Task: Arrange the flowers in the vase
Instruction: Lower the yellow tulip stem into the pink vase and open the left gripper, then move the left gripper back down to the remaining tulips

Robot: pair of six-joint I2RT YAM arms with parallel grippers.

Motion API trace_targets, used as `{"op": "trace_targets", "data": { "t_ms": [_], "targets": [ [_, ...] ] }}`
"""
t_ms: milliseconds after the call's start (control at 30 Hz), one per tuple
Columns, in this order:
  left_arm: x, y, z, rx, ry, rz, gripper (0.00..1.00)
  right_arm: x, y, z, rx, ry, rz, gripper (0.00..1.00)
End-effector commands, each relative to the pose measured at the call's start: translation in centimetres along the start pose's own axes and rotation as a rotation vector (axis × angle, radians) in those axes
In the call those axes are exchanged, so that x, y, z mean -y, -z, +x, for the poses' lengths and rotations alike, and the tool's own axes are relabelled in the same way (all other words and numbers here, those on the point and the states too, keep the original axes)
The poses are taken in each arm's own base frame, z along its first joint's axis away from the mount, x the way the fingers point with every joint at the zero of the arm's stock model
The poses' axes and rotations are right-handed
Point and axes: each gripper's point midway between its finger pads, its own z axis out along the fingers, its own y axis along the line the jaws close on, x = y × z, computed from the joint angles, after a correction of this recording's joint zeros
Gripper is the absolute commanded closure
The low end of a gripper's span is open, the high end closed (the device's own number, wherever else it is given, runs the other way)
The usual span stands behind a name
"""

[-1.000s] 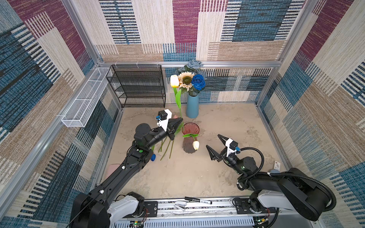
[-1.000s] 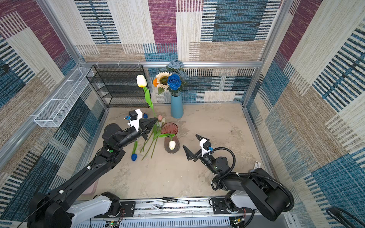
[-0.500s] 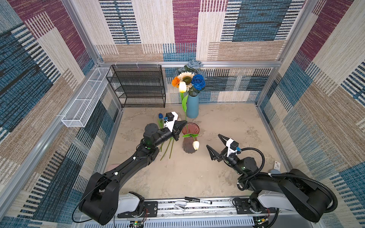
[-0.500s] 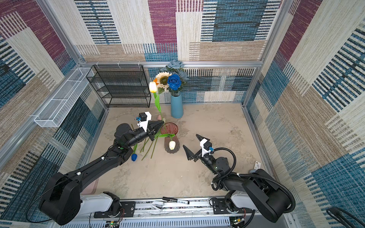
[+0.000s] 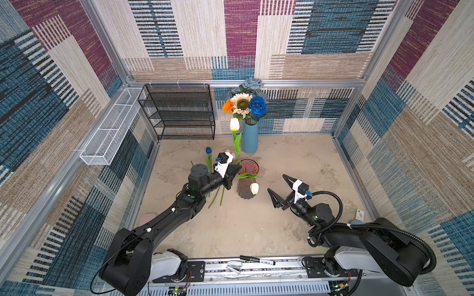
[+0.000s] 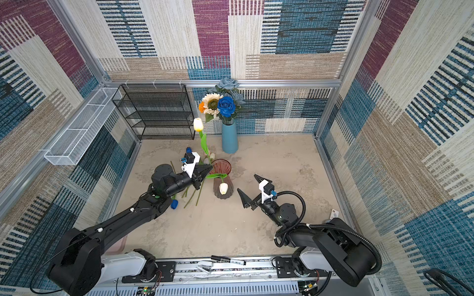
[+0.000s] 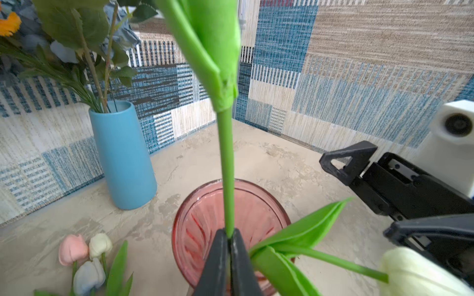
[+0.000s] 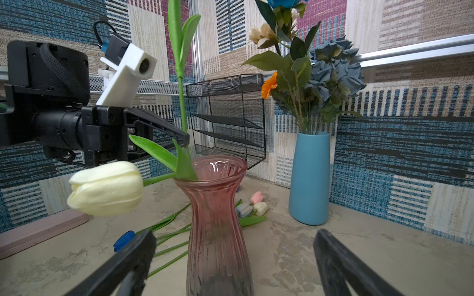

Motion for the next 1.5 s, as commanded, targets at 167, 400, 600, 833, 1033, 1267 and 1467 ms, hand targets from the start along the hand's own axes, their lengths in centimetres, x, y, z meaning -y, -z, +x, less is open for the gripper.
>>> {"op": "trace_targets", "data": {
  "t_ms": [167, 400, 600, 833, 1033, 1267, 1467],
  "targets": [
    [0.0, 1.0, 1.0, -0.183, -0.054, -0.016, 0.84, 0.0, -0.2, -0.9, 0.034, -0.003, -0.001, 0.00],
    [0.2, 1.3, -0.3, -0.205, -0.087, -0.010, 0.76, 0.1, -0.1, -0.8, 0.031, -0.003, 0.007, 0.00],
    [-0.2, 1.8, -1.9, -0.157, -0.123, -0.045, 0.51, 0.2, -0.1, -0.9, 0.036, 0.002, 0.010, 0.00],
    [-5.6, 4.3, -2.0, -0.135, -0.074, -0.327, 0.41, 0.1, 0.0, -1.0, 0.039, -0.001, 0.009, 0.00],
    [-12.9, 7.5, 2.2, -0.236, 0.128, -0.659, 0.40, 0.0, 0.0, -1.1, 0.043, -0.002, 0.004, 0.00],
    [-16.7, 7.7, 7.0, -0.374, 0.269, -0.767, 0.40, 0.0, 0.1, -1.3, 0.047, 0.001, 0.005, 0.00],
    [-18.6, 5.8, 12.7, -0.702, 0.357, -0.772, 0.38, -0.1, 0.1, -1.2, 0.043, -0.002, -0.002, 0.00]
  ]
}}
